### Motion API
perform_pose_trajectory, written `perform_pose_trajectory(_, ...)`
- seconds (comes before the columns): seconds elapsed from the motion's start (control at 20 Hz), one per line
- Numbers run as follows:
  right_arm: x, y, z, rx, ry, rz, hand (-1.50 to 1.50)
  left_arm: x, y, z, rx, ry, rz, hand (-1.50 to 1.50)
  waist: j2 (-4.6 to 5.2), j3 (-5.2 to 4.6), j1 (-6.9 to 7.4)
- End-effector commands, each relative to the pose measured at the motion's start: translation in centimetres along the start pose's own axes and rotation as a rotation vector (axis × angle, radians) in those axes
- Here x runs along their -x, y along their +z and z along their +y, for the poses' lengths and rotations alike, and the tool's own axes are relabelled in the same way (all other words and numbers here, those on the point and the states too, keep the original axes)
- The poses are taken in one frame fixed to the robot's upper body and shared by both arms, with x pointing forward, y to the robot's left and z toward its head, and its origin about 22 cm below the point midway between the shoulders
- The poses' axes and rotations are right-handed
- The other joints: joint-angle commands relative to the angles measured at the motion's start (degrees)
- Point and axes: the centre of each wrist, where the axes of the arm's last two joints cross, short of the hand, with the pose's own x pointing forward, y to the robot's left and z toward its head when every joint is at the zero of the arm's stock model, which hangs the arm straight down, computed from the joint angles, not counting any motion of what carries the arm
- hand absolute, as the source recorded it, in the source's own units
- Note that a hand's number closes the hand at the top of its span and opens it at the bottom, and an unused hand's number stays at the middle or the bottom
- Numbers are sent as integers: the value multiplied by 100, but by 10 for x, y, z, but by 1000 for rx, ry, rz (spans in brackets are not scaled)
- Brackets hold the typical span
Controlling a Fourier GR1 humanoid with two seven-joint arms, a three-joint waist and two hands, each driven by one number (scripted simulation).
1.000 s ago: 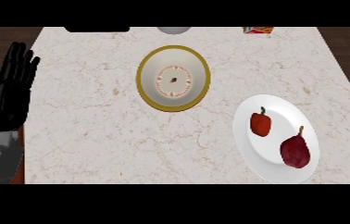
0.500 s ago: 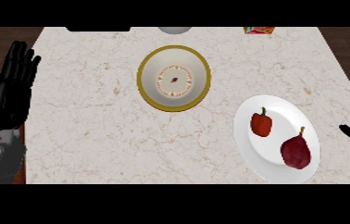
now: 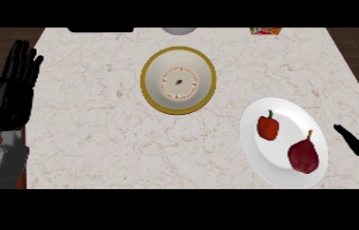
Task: Pick the pear from the plate and place it in the bowl
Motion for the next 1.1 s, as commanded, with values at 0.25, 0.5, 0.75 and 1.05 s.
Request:
perform_pose_trajectory(0.25, 32, -16, 22, 16, -37, -68, -150, 7, 3, 13, -8, 12, 1, 0, -2, -2, -6)
perform_pose_trajectory(0.5, 26, -42, 37, -16, 21, -59, -150, 14, -3, -7, 8, -2, -4, 0, 5, -2, 3)
perform_pose_trajectory(0.75, 15, -36, 33, -28, 19, -46, -150, -9, -7, 1, -13, -1, -15, 0, -2, -3, -3)
perform_pose_trajectory(1.05, 39, -50, 54, -46, 20, -19, -150, -5, -2, 10, 15, 9, 1, 0, -2, -2, 2)
